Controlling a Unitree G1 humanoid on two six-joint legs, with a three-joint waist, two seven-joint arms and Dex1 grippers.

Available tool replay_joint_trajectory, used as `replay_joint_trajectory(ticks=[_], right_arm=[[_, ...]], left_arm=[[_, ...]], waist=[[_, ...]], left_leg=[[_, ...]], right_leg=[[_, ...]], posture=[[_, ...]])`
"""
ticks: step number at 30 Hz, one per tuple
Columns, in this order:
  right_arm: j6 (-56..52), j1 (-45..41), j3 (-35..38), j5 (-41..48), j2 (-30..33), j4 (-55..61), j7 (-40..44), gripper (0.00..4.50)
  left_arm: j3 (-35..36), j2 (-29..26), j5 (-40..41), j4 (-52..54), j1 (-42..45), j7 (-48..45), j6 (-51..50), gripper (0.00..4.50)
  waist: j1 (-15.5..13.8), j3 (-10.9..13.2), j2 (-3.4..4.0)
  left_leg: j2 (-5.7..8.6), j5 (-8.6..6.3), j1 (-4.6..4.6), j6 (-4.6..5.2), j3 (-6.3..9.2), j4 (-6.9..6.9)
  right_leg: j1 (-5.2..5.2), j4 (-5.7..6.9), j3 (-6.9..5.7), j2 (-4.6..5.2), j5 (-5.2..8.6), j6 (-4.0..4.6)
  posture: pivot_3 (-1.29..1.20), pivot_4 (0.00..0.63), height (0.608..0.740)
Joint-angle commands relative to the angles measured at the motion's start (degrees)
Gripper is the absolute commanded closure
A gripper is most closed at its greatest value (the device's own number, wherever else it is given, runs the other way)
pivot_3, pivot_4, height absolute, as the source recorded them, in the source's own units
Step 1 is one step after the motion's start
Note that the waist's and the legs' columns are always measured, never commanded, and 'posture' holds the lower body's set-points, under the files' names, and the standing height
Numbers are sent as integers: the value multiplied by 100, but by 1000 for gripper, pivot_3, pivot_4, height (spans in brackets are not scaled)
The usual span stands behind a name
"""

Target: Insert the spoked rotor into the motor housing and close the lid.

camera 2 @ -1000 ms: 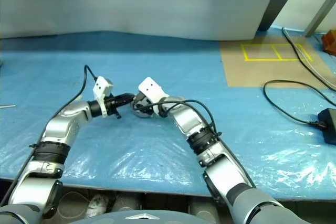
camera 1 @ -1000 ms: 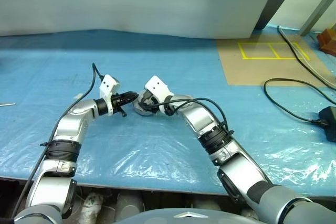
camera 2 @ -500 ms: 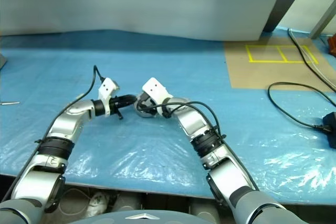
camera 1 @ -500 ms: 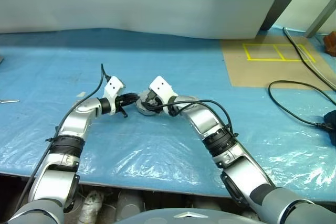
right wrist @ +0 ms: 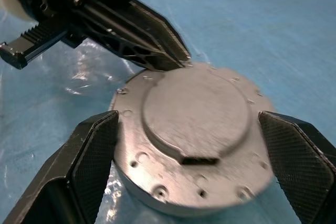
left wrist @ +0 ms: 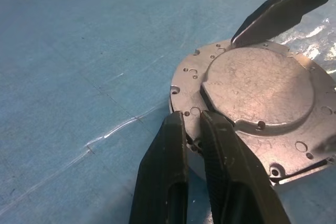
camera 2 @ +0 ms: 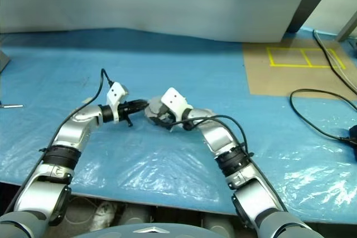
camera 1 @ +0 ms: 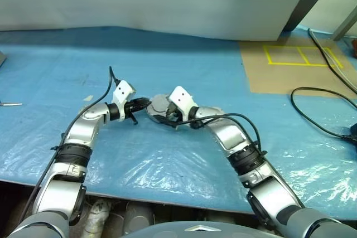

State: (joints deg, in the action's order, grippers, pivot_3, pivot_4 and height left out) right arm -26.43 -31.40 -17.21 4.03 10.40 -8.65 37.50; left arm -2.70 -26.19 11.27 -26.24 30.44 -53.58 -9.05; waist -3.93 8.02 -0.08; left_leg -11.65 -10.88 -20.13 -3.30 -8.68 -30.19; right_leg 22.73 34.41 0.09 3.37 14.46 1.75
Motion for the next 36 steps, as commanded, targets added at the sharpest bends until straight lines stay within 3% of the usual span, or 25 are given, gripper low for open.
replay_joint_trajectory(ticks=[1, 6, 10, 13, 23, 33, 36], right_arm=[[-476, 43, 798, 932, 18, 622, 294, 27], [-2254, 165, 1768, 2087, 178, 709, 276, 27], [-3778, 510, 1791, 2652, 383, 578, 414, 27], [-4344, 690, 1884, 3007, 290, 580, 397, 27], [-3913, 160, 3005, 3272, -852, -500, -679, 27], [-3368, 23, 2831, 3200, -1098, -810, -968, 27], [-3340, 99, 2715, 3168, -1153, -844, -981, 594]], left_arm=[[-72, -19, -126, -136, -45, 2, -24, 3983], [-69, -28, -147, -201, -45, -7, 27, 3983], [-70, -33, -151, -240, -37, -13, 63, 3983], [-66, -34, -161, -298, -22, -1, 101, 3983], [-60, -81, -188, -412, 25, -17, 179, 3983], [-63, -87, -170, -369, 8, -42, 160, 3983], [-61, -80, -178, -407, 36, -28, 168, 3983]], waist=[[2, 28, -5], [3, 44, -8], [-7, 44, -8], [0, 46, -5], [0, 46, -4], [1, 46, -4], [1, 46, -4]], left_leg=[[5, 0, -5, 0, 1, 0], [12, -4, -9, -8, 10, -1], [12, -7, -10, -14, 16, -1], [13, -8, -2, -17, 15, -4], [-1, -9, 10, -17, 11, -20], [-2, -8, 11, -18, 11, -21], [-2, -8, 11, -18, 11, -23]], right_leg=[[3, 0, -2, -3, -1, 1], [13, 18, -5, -16, -2, 4], [7, 14, -9, -19, -2, 5], [2, 16, -8, -19, -2, 6], [-10, 25, -11, -17, 5, 19], [-12, 31, -15, -18, 5, 19], [-12, 31, -14, -18, 5, 19]], posture=[[0, 150, 740], [0, 150, 740], [0, 150, 740], [0, 150, 740], [0, 150, 740], [0, 150, 740], [0, 150, 740]])
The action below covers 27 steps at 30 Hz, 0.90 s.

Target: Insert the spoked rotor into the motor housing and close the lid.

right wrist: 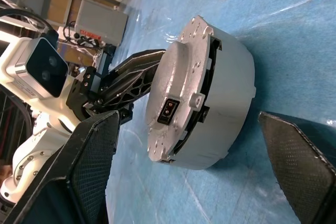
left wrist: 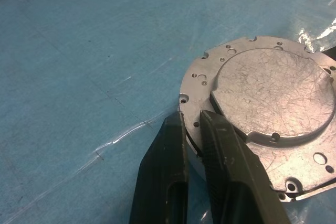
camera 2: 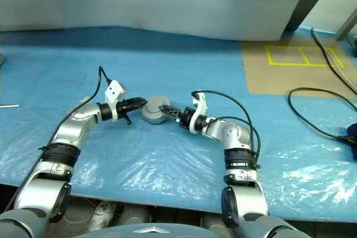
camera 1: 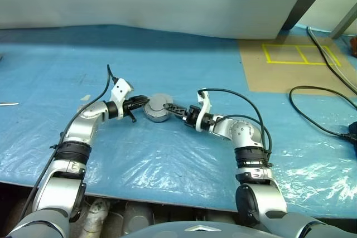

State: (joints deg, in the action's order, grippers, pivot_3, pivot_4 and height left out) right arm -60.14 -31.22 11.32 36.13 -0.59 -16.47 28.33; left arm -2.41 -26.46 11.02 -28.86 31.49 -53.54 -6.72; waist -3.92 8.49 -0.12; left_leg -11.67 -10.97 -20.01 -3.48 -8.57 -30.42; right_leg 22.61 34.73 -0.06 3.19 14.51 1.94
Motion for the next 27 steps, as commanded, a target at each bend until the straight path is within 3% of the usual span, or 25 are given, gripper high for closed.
replay_joint_trajectory(ticks=[1, 5, 8, 21, 24, 27], right_arm=[[6, 126, -163, 10, -77, 10, -22, 907], [-100, 229, -251, 113, -107, 160, 43, 2329], [-97, 248, -293, 113, -146, 146, 40, 3098], [-3, 162, -313, 110, -242, 0, 15, 3192], [-57, 72, -21, 238, -168, -87, -84, 3192], [-176, 79, 187, 428, -59, -26, -93, 3192]], left_arm=[[-89, -55, -156, -151, -65, -28, -62, 3983], [-67, -70, -136, -138, -78, -41, -74, 3983], [-52, -72, -116, -109, -105, -77, -98, 3983], [351, -170, 270, 160, -153, -219, -402, 3983], [960, -476, 1453, 1031, -230, -841, -1535, 3983], [1271, -794, 1947, 1370, -258, -1033, -2184, 3983]], waist=[[-1, 0, 0], [0, 0, 0], [6, -1, 2], [39, -1, 2], [110, 3, -3], [111, 13, -11]], left_leg=[[0, 0, -1, 0, 0, 0], [0, 0, -5, 0, 0, 2], [-1, 0, -3, -1, 1, 3], [-2, 0, 0, 0, 0, 0], [-3, 0, -8, -1, 0, 0], [-10, 1, -42, -2, 2, -2]], right_leg=[[0, 0, 0, 0, 0, 0], [2, 0, -5, -1, 0, 0], [0, 1, -5, -2, 0, 1], [3, 2, -3, -2, -1, 2], [14, 2, -3, -4, -3, 6], [43, 4, -19, -8, -9, 15]], posture=[[0, 150, 740], [0, 150, 740], [0, 150, 740], [0, 150, 740], [0, 150, 740], [0, 150, 740]])
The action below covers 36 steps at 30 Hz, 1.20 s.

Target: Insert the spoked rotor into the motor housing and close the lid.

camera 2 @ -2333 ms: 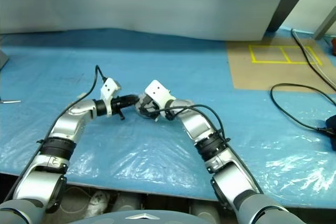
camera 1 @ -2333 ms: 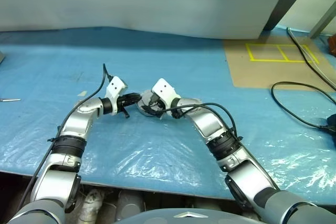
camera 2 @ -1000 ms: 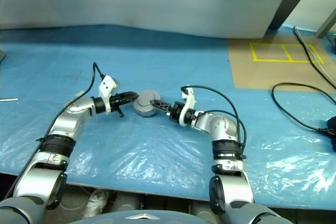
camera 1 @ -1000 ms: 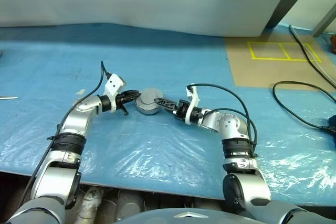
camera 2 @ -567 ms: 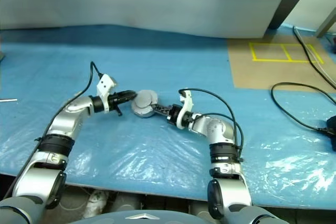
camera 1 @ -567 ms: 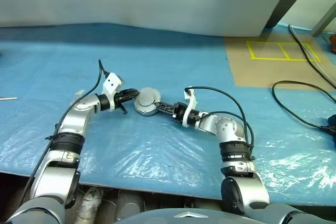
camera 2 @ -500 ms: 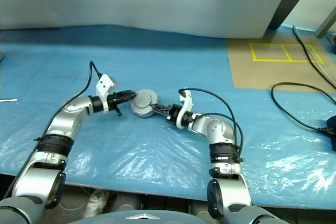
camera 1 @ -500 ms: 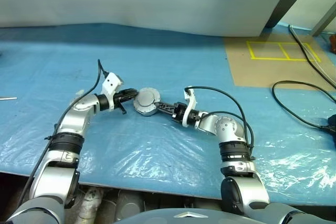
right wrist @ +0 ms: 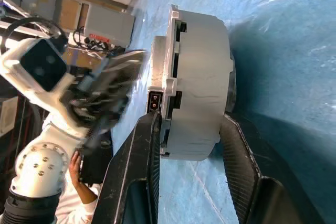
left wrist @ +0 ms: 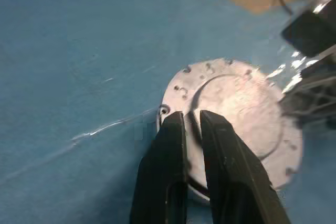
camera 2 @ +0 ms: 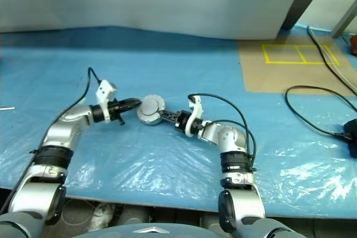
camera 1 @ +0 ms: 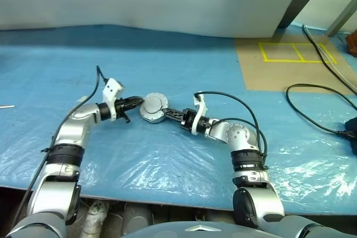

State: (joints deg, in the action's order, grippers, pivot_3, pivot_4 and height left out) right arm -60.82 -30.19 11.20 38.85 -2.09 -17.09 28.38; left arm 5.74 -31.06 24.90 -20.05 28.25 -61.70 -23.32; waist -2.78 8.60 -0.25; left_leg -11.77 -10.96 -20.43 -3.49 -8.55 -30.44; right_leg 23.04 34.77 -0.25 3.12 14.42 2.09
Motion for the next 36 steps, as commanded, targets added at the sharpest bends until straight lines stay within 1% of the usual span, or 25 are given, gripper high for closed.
replay_joint_trajectory(ticks=[1, 3, 6, 9, 10, 12, 13, 14, 15, 16, 19, 22, 25, 32, 36], right_arm=[[-166, -21, 327, 270, 119, 60, -121, 3192], [-317, -1, 566, 577, 150, 221, -123, 3192], [-583, 22, 835, 1042, 118, 546, -181, 3192], [-965, 85, 1079, 1696, 13, 1228, -320, 3192], [-1077, 109, 1129, 1875, -4, 1455, -406, 3192], [-1228, 123, 1210, 2130, -29, 1744, -596, 3192], [-1299, 122, 1246, 2263, -38, 1871, -706, 3192], [-1344, 115, 1276, 2380, -50, 1953, -812, 3192], [-1371, 98, 1296, 2497, -61, 2026, -907, 3192], [-1380, 89, 1300, 2596, -67, 2081, -993, 3192], [-1351, 67, 1272, 2817, -55, 2168, -1181, 3192], [-1318, 42, 1210, 2948, -4, 2157, -1287, 3192], [-1308, 49, 1146, 3048, 45, 2137, -1347, 3192], [-1261, 17, 999, 3148, 168, 2072, -1399, 3192], [-1231, 3, 947, 3169, 247, 2046, -1434, 3192]], left_arm=[[549, -420, 633, 489, 64, -206, -643, 3983], [680, -520, 770, 489, 10, -170, -856, 3983], [756, -519, 912, 547, -112, -115, -1121, 3983], [956, -326, 1274, 639, -181, 192, -1649, 3983], [1073, -196, 1461, 678, -171, 351, -1841, 3797], [1237, -6, 1776, 737, -134, 553, -2184, 3394], [1269, 63, 1936, 817, -149, 577, -2372, 3090], [1242, 94, 2037, 906, -190, 575, -2532, 2763], [1155, 96, 2124, 1051, -290, 459, -2636, 2344], [1113, 113, 2201, 1164, -370, 412, -2719, 2067], [1330, 275, 2578, 1250, -388, 638, -3018, 1036], [1380, 380, 2853, 1428, -426, 725, -3221, 24], [1395, 554, 3009, 1478, -340, 918, -3271, 24], [1194, 1078, 3079, 1349, -43, 1513, -3495, 24], [1140, 1618, 3053, 1346, 44, 1876, -3318, 24]], waist=[[-12, 3, 5], [-36, 7, 12], [-142, 11, 14], [-202, 32, 14], [-218, 47, 13], [-237, 54, 13], [-239, 56, 10], [-239, 56, 10], [-238, 56, 10], [-238, 56, 9], [-254, 56, 10], [-260, 57, 9], [-263, 57, 9], [-270, 57, 9], [-273, 57, 7]], left_leg=[[1, 0, -3, 0, 0, -1], [2, 0, -9, 0, 0, -1], [2, 0, -19, 0, 1, -1], [-5, 0, -52, 1, 8, -13], [-8, 1, -69, 1, 12, -26], [-10, 1, -75, 1, 16, -37], [-10, 1, -75, 1, 16, -41], [-11, 0, -74, 1, 16, -42], [-11, 0, -72, 0, 16, -42], [-11, 0, -71, 0, 17, -42], [-8, 0, -69, 0, 17, -42], [-8, 0, -72, 0, 19, -47], [-7, 0, -73, 0, 20, -49], [-5, 0, -79, 0, 27, -60], [-4, 0, -82, 0, 31, -68]], right_leg=[[1, -1, -4, 1, 0, 0], [1, -5, -6, 3, 0, 0], [1, -10, -13, 4, 0, 0], [21, -6, -27, 2, 0, 0], [31, -1, -32, 1, 0, 0], [32, 4, -36, 1, -2, 0], [32, 6, -35, 1, -2, 0], [32, 7, -36, 1, -3, 1], [31, 9, -35, 1, -3, 1], [31, 8, -35, 1, -3, 1], [29, 8, -34, 3, -3, 1], [29, 10, -35, 3, -4, 0], [27, 9, -35, 3, -5, -1], [25, 15, -37, 3, -8, -6], [23, 18, -36, 4, -10, -10]], posture=[[0, 150, 740], [0, 150, 740], [0, 150, 740], [0, 150, 740], [0, 150, 740], [0, 150, 740], [0, 150, 740], [0, 150, 740], [0, 150, 740], [0, 150, 740], [0, 150, 740], [0, 150, 740], [0, 150, 740], [0, 150, 740], [0, 150, 740]])
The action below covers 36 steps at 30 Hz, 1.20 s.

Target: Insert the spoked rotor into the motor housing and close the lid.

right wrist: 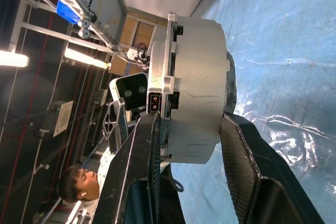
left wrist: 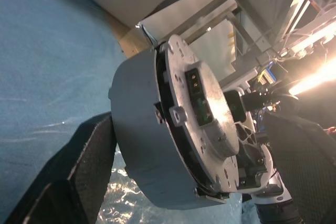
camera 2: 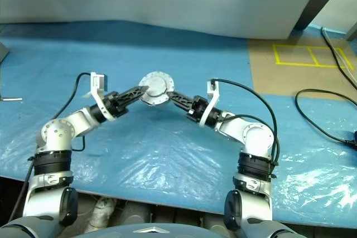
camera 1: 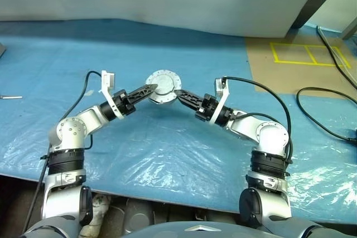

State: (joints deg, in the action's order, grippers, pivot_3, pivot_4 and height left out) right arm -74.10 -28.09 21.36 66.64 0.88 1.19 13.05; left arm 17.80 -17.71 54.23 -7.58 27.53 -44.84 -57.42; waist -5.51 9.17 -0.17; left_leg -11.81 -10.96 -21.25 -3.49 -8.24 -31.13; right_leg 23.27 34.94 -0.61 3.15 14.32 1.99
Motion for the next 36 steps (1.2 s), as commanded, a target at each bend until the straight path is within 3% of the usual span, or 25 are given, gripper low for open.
replay_joint_trajectory(ticks=[1, 11, 24, 36], right_arm=[[107, -201, -78, 397, -35, 219, 91, 3192], [233, -192, -131, 447, -9, 169, -11, 3192], [323, -227, -218, 441, 109, 58, 24, 3192], [374, -263, -401, 383, 237, -48, 75, 3192]], left_arm=[[-84, 377, 112, 108, 122, 256, 117, 24], [-94, 1055, 203, -51, 262, 611, 315, 24], [78, 452, 278, 0, -325, 400, 37, 24], [-7, 973, 184, -525, 88, 451, 462, 24]], waist=[[0, 0, -1], [2, 1, -2], [0, 1, -2], [1, 2, -3]], left_leg=[[-1, 0, -1, 0, 2, -5], [2, 0, -3, 1, 10, -21], [2, 0, -2, 1, 19, -34], [2, 0, -5, 1, 28, -75]], right_leg=[[0, 2, 0, -1, -1, -1], [-1, 19, 1, 0, -2, -3], [-1, 36, 0, 0, -2, -3], [-5, 66, 0, 3, -2, -3]], posture=[[0, 150, 740], [0, 150, 740], [0, 150, 740], [0, 150, 740]])
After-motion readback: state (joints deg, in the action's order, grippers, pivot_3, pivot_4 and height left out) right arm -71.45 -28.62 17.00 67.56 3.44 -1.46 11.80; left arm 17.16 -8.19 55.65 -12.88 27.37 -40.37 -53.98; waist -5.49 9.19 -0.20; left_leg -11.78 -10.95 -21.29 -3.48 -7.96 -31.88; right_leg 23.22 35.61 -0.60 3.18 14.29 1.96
